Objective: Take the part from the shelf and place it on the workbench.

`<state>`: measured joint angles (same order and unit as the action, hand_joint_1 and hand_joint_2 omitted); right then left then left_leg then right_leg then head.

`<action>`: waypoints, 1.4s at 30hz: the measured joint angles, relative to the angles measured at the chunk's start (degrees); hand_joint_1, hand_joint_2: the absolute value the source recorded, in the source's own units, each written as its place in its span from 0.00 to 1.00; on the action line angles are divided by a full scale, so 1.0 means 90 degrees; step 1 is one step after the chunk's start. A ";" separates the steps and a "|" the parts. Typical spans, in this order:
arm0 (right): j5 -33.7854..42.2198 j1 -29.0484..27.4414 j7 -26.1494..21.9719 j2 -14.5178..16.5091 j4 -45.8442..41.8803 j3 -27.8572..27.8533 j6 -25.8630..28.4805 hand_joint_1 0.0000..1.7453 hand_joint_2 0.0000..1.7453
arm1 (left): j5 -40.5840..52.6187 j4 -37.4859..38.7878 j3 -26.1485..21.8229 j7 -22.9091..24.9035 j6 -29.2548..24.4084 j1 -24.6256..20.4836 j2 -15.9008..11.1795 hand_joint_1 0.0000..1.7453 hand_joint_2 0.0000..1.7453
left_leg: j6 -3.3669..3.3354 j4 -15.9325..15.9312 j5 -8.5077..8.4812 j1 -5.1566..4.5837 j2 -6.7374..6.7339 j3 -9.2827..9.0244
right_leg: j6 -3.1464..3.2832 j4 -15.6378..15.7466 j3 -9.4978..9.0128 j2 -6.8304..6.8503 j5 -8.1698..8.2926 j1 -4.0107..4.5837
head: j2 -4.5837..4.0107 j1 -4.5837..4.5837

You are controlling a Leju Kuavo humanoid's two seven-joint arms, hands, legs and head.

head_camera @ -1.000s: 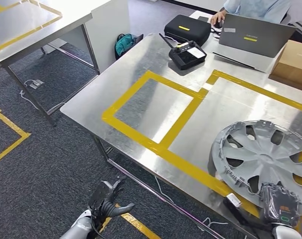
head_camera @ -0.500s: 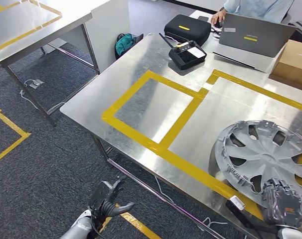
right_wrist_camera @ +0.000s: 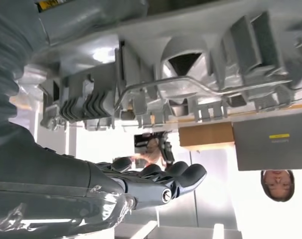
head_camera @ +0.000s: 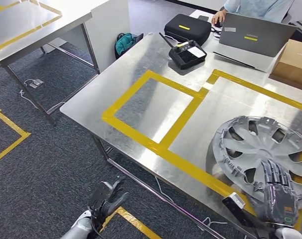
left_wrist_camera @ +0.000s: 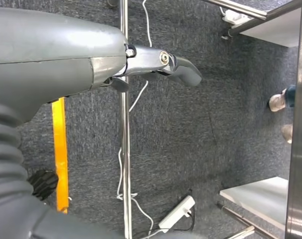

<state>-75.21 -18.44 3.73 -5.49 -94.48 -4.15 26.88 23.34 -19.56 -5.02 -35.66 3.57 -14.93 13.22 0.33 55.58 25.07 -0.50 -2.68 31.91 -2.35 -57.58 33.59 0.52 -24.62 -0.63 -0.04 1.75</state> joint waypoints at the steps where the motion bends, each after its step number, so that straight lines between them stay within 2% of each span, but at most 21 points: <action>1: 0.0188 0.0005 -0.0050 0.0011 -0.0017 0.0008 -0.0017 0.00 1.00 | -0.0002 0.0000 -0.0001 -0.0005 -0.0001 0.0003 -0.0001 0.00 0.00 | 0.0000 0.0000 0.0000 0.0000 0.0000 0.0001 | 0.0000 0.0000 0.0001 0.0000 0.0000 0.0000 | 0.0000 0.0001; 8: 0.1987 0.0029 -0.0457 0.0038 -0.0205 0.0034 -0.0497 0.00 1.00 | -0.0056 0.0001 -0.0019 -0.0133 -0.0016 0.0061 -0.0046 0.00 0.00 | 0.0000 0.0000 0.0000 -0.0001 0.0000 0.0005 | 0.0000 0.0000 0.0006 0.0001 0.0000 0.0000 | 0.0000 -0.0001; 13: 0.2375 0.0041 -0.0531 0.0039 -0.0288 0.0033 -0.0600 0.00 1.00 | -0.0069 0.0000 -0.0038 -0.0158 -0.0016 0.0085 -0.0086 0.00 0.00 | 0.0000 0.0000 0.0000 0.0000 0.0000 0.0009 | 0.0000 0.0000 0.0010 0.0001 0.0000 0.0000 | 0.0000 -0.0001; 15: 0.2775 0.0052 -0.0553 0.0044 -0.0322 0.0010 -0.0722 0.00 1.00 | -0.0077 0.0000 -0.0044 -0.0166 -0.0023 0.0098 -0.0097 0.00 0.00 | 0.0000 0.0000 0.0000 -0.0001 0.0000 0.0010 | 0.0000 0.0000 0.0011 0.0001 0.0000 0.0000 | 0.0000 -0.0001; 18: 0.4063 0.0123 -0.0538 0.0053 -0.0361 -0.0123 -0.1351 0.00 1.00 | -0.0119 0.0001 -0.0061 -0.0191 -0.0036 0.0122 -0.0115 0.00 0.00 | 0.0000 0.0000 0.0000 -0.0001 0.0000 0.0011 | 0.0000 0.0000 0.0011 0.0000 0.0000 0.0000 | 0.0000 0.0001; 23: 0.6578 0.0178 -0.0569 0.0053 -0.0355 -0.0443 -0.2902 0.00 1.00 | -0.0135 0.0002 -0.0132 -0.0215 -0.0036 0.0164 -0.0172 0.00 0.00 | 0.0000 0.0000 0.0000 -0.0002 0.0000 0.0011 | 0.0000 0.0000 0.0011 0.0002 0.0000 0.0000 | 0.0000 0.0001; 25: 0.6993 0.0174 -0.0484 0.0040 -0.0337 -0.0510 -0.3240 0.00 1.00 | -0.0134 0.0002 -0.0153 -0.0215 -0.0035 0.0171 -0.0189 0.00 0.00 | 0.0000 0.0000 0.0000 -0.0002 0.0000 0.0011 | 0.0000 0.0000 0.0011 0.0001 0.0000 0.0000 | 0.0000 0.0000; 32: 0.7055 0.0163 -0.0337 -0.0056 -0.0285 -0.0611 -0.3410 0.00 1.00 | -0.0134 0.0003 -0.0185 -0.0215 -0.0035 0.0178 -0.0228 0.00 0.00 | 0.0000 0.0000 0.0001 -0.0001 0.0000 0.0011 | -0.0001 0.0000 0.0013 0.0001 -0.0001 0.0000 | 0.0000 -0.0001; 38: 0.5449 0.0109 0.0311 -0.0351 -0.0279 -0.0540 -0.3122 0.00 1.00 | -0.0117 0.0009 -0.0188 -0.0198 -0.0034 0.0178 -0.0238 0.00 0.00 | -0.0001 0.0000 0.0001 -0.0002 0.0001 0.0012 | -0.0002 0.0004 0.0009 0.0004 -0.0001 0.0000 | 0.0000 0.0001; 40: 0.5403 0.0068 0.0181 -0.0401 -0.0281 -0.0533 -0.3150 0.00 1.00 | -0.0114 0.0013 -0.0189 -0.0196 -0.0032 0.0178 -0.0238 0.00 0.00 | -0.0002 0.0000 0.0002 -0.0002 0.0001 0.0012 | -0.0002 0.0006 0.0009 0.0002 -0.0001 0.0000 | 0.0000 0.0000; 42: 0.5314 -0.0015 -0.0165 -0.0397 -0.0339 -0.0516 -0.2980 0.00 1.00 | -0.0118 0.0016 -0.0193 -0.0203 -0.0031 0.0179 -0.0238 0.00 0.00 | -0.0003 0.0000 0.0002 -0.0003 0.0002 0.0012 | -0.0002 0.0006 0.0010 0.0006 -0.0001 -0.0001 | 0.0000 0.0001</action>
<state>-27.39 -18.57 2.24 -9.06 -97.53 -8.79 0.06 22.28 -19.41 -6.75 -37.48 3.29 -13.32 11.08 0.30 55.58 25.09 -0.53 -2.65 32.02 -2.37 -57.52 33.68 0.57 -24.63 -0.64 -0.04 1.76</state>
